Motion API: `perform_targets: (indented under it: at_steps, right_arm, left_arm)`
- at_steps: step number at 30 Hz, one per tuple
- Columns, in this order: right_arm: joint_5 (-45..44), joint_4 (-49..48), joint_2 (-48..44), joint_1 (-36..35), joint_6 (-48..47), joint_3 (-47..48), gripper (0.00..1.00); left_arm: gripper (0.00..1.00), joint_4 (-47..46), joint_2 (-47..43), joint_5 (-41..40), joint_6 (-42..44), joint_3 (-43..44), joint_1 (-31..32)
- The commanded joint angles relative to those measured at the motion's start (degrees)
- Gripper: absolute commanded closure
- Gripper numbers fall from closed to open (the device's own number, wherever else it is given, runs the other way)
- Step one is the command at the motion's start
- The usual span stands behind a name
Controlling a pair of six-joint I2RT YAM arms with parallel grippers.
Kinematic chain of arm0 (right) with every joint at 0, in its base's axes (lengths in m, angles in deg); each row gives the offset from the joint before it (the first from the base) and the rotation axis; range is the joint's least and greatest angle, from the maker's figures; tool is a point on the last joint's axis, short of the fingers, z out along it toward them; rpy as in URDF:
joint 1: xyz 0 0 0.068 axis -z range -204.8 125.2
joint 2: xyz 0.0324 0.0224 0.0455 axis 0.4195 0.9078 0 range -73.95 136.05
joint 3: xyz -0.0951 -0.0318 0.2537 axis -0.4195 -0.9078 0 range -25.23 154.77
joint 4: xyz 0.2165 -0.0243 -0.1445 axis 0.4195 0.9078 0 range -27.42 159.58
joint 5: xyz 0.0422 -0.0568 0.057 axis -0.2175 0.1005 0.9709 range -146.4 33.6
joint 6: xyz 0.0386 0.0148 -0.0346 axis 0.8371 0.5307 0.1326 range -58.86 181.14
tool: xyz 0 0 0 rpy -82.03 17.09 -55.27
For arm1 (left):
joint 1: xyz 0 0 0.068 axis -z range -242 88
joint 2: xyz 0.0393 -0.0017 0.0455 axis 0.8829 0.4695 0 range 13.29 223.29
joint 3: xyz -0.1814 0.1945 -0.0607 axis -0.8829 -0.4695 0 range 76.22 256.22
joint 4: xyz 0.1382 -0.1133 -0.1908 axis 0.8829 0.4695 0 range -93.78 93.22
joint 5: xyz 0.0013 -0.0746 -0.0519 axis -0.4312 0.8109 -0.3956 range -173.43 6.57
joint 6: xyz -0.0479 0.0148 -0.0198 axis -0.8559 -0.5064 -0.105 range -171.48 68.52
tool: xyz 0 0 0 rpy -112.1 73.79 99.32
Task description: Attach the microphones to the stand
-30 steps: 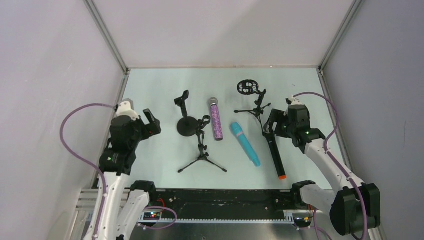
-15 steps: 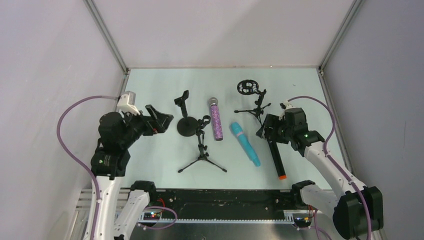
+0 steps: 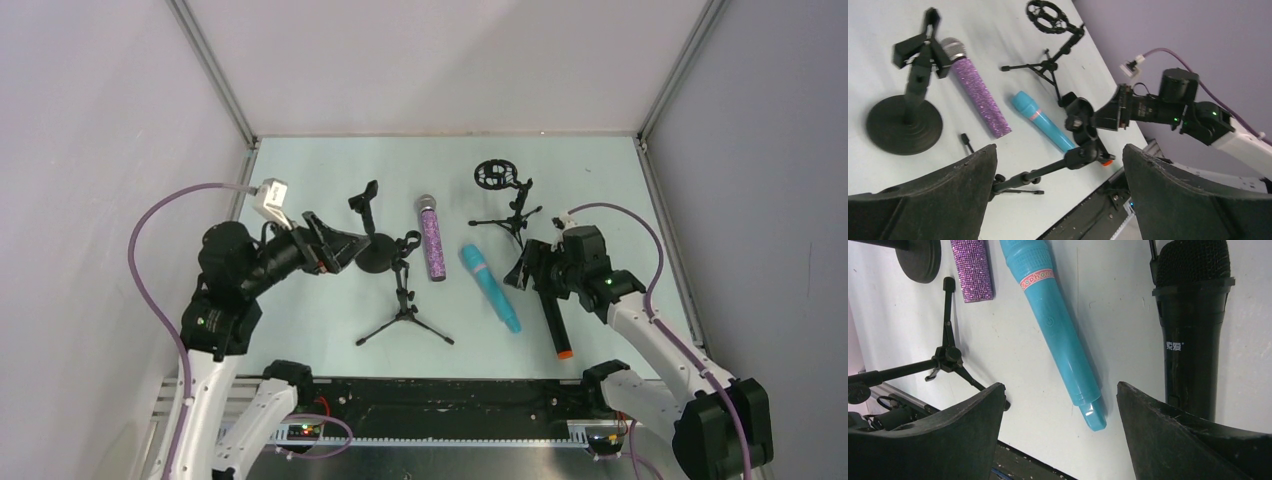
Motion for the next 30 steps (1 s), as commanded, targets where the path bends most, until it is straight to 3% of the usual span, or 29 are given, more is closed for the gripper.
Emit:
perform_targets:
  at_steps: [1, 10, 22, 30]
  right_arm:
    - [1.22, -0.86, -1.20, -0.63, 1.51, -0.89, 0.14]
    - [1.07, -0.91, -0.51, -0.96, 1.59, -1.29, 0.14]
    - [0.09, 0.33, -0.28, -0.66, 0.39, -1.32, 0.14]
    - [-0.02, 0.42, 0.18, -0.38, -0.06, -1.34, 0.14]
  left_arm:
    - [0.02, -3.36, 2.62, -2.05, -2.37, 3.61, 4.93]
    - [0.05, -3.58, 9.71, -9.67, -0.78, 6.48, 16.94]
    - [0.21, -3.08, 17.25, -14.84, 1.44, 8.45, 23.62]
    - [0.25, -1.05, 19.96, -16.90, 5.23, 10.39, 27.66]
